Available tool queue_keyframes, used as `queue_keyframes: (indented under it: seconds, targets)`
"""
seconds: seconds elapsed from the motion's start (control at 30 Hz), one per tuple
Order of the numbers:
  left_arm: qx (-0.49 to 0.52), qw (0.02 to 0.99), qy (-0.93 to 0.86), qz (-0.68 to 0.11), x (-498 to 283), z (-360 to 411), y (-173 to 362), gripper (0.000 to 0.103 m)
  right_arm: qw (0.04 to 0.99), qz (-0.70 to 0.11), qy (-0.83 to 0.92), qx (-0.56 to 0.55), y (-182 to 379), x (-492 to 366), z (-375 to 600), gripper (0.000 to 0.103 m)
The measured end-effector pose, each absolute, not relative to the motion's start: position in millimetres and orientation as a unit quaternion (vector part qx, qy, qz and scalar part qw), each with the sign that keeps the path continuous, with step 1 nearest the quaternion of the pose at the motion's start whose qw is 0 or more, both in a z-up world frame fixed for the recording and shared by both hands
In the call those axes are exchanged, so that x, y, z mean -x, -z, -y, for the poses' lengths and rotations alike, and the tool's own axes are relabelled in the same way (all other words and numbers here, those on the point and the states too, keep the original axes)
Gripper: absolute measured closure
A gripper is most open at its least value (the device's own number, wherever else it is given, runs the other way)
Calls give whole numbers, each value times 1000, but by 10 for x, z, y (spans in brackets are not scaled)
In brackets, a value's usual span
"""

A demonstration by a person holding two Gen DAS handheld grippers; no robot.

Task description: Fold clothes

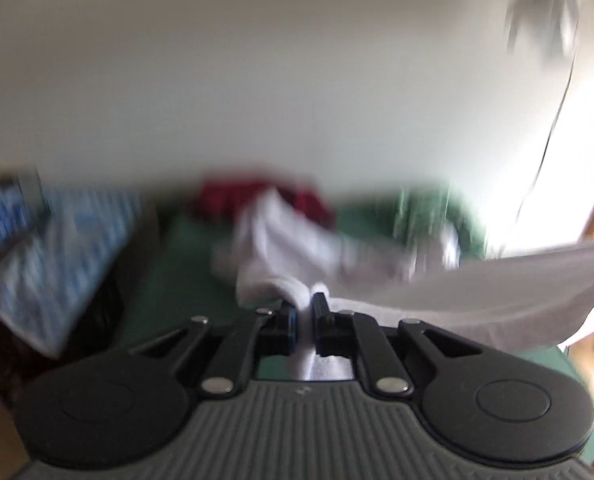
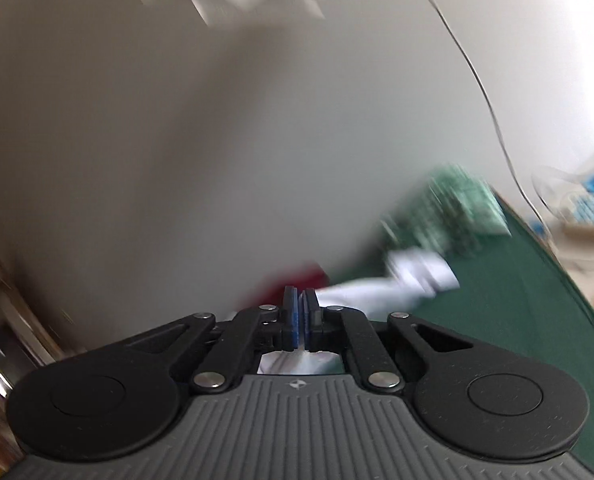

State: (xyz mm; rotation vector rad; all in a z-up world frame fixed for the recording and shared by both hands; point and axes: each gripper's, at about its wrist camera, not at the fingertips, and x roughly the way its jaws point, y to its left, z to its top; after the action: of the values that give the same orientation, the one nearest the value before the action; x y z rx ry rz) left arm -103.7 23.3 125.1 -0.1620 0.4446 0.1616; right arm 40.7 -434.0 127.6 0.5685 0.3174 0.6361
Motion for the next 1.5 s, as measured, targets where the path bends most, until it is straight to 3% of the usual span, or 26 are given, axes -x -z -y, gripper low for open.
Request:
queue_keyframes:
  seconds: [0.1,0.3,0.43,0.5,0.53,0.6,0.77,0.97,1.1,1.13,1.17,1.2,1.27,1.3,1.33,1.4,1.47,1.5]
  targets:
    - [80,962,-96,-244,1204,-223,-1133,93,923,-151,-272,-227,-1430,-283,4309,103]
    - [107,916,-104,-372,1421,-165,-336,93,907,-258,-268,-197,-816,-73,4186,103]
    - [133,891,-105,-421,1506,-141,35,94,902,-297,-290,-122,-481,59,3790,89]
    - [133,894,-104,-415,1520,-135,22,94,896,-315,-300,-85,-313,126,3591,74]
    - [132,896,-103,-411,1527,-132,11,94,893,-325,-305,-66,-229,159,3492,61]
    - [133,902,-98,-399,1565,-111,-48,94,887,-332,-320,-26,-85,210,3259,58]
    - [141,909,-95,-381,1601,-129,-177,88,884,-264,-370,107,121,108,2407,42]
    - [156,903,-103,-387,1568,-328,-126,88,863,-232,-375,248,502,-226,1609,45]
    - [138,895,-100,-413,1499,-439,28,87,852,-259,-368,267,673,-491,1358,58]
    - [133,892,-97,-420,1485,-464,74,82,855,-261,-363,263,678,-552,1343,75]
    - [122,891,-94,-427,1474,-479,121,66,860,-266,-357,250,658,-615,1361,97]
    - [111,890,-94,-433,1469,-496,170,48,867,-272,-351,227,609,-683,1420,98]
    - [99,886,-89,-444,1452,-543,281,26,881,-280,-341,168,459,-785,1587,98]
    - [100,883,-84,-451,1438,-575,343,16,890,-280,-334,137,356,-807,1702,98]
    - [107,879,-80,-458,1420,-601,404,15,897,-277,-327,105,245,-813,1832,98]
    - [120,870,-72,-473,1356,-619,510,17,912,-267,-309,41,14,-778,2135,98]
    - [112,870,-75,-475,1291,-549,563,28,925,-247,-289,-17,-227,-690,2506,98]
    - [100,873,-68,-473,1262,-482,567,48,930,-235,-279,-44,-354,-640,2699,98]
